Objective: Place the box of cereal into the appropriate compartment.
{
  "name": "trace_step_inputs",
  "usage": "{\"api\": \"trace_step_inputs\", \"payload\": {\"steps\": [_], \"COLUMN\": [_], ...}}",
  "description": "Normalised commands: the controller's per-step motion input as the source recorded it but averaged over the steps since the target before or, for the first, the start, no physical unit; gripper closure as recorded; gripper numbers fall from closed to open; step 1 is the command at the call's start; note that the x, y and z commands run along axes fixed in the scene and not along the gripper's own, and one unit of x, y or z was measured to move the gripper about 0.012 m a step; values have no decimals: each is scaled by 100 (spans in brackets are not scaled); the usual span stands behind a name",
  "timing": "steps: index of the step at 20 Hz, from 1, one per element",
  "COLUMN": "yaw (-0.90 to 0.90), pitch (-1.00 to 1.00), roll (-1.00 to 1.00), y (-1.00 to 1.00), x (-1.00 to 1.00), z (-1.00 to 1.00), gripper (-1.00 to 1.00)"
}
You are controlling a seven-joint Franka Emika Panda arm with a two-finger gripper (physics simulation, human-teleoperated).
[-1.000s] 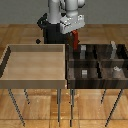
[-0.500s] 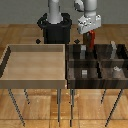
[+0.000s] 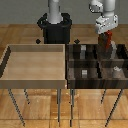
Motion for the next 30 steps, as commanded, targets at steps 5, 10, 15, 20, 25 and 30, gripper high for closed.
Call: {"api": "trace_step_inputs", "payload": {"steps": [5, 10, 15, 20, 25, 30], "yaw": [0, 0, 0, 0, 0, 0], "pitch": [0, 0, 0, 0, 0, 0], "roll": [0, 0, 0, 0, 0, 0], "y": [100, 0, 0, 0, 0, 0], "x": [-5, -60, 0, 0, 0, 80], "z": [0, 0, -80, -100, -100, 0], "gripper": [100, 100, 100, 100, 100, 100]}}
